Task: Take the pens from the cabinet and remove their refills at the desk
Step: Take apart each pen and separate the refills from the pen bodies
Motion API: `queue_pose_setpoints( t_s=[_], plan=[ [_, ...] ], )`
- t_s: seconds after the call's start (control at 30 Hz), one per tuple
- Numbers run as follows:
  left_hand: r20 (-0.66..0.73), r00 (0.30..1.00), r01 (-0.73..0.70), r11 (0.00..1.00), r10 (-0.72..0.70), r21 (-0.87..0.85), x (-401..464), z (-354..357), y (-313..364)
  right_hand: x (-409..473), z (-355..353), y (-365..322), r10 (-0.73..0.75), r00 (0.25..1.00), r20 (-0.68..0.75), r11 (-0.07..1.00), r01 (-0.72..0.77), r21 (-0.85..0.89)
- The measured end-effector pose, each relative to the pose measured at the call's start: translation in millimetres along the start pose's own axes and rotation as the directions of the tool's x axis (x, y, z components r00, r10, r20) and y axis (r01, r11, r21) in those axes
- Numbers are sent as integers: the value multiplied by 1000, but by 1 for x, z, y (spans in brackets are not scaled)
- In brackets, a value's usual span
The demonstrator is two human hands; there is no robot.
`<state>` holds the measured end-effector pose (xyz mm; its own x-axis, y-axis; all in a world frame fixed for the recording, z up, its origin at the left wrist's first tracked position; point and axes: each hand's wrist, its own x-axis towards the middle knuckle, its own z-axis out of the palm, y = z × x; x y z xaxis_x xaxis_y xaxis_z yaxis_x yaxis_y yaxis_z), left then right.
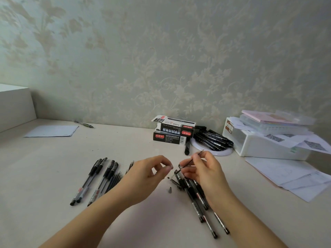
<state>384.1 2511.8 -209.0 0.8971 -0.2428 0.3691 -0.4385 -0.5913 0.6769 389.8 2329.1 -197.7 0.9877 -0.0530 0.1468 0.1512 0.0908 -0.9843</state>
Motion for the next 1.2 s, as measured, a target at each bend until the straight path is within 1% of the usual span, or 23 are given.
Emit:
queue_pose_setpoints(
  t_s=[0.1, 0.2, 0.4, 0.57, 0.83, 0.97, 1.03, 1.07, 1.1, 1.13, 1.2],
  plan=[
    [14, 1000, 25, 999, -24, -25, 1, 0, -1, 1, -3, -4, 8, 997, -77, 988, 4, 155],
    [22, 999, 37, 998, -36, -47, 1, -1, -3, 0, -4, -6, 18, 996, -93, 968, 6, 250],
    [31, 999, 41, 997, -39, -61, 1, -1, -4, 2, -7, -7, -16, 993, -116, 964, 46, 261],
    [25, 999, 40, 997, -38, -68, 1, 0, -4, 2, -7, -5, -13, 996, -90, 966, 35, 255],
    [35, 999, 35, 998, -33, -51, 0, 0, -3, 3, -7, -4, -88, 994, -70, 969, 102, 224],
    [48, 999, 20, 996, -15, -90, -1, 0, 0, 2, -6, -2, -75, 997, -27, 973, 79, 217],
    [51, 999, 16, 989, -8, -145, -1, 0, 1, 2, -5, 1, -65, 997, 34, 986, 59, 155],
    [48, 999, 16, 983, -8, -184, -1, 0, 2, 2, -5, 2, -60, 995, 75, 996, 54, 69],
    [40, 999, 16, 978, -7, -210, 0, 0, 2, 2, -5, 4, -56, 991, 123, 997, 63, -54],
    [27, 1000, 13, 977, -7, -215, 0, 0, 1, 1, -5, 6, -58, 982, 177, 980, 90, -177],
    [2, 1000, 7, 980, -7, -198, 1, 0, 0, -2, -4, 8, -76, 962, 262, 924, 167, -344]
  ],
)
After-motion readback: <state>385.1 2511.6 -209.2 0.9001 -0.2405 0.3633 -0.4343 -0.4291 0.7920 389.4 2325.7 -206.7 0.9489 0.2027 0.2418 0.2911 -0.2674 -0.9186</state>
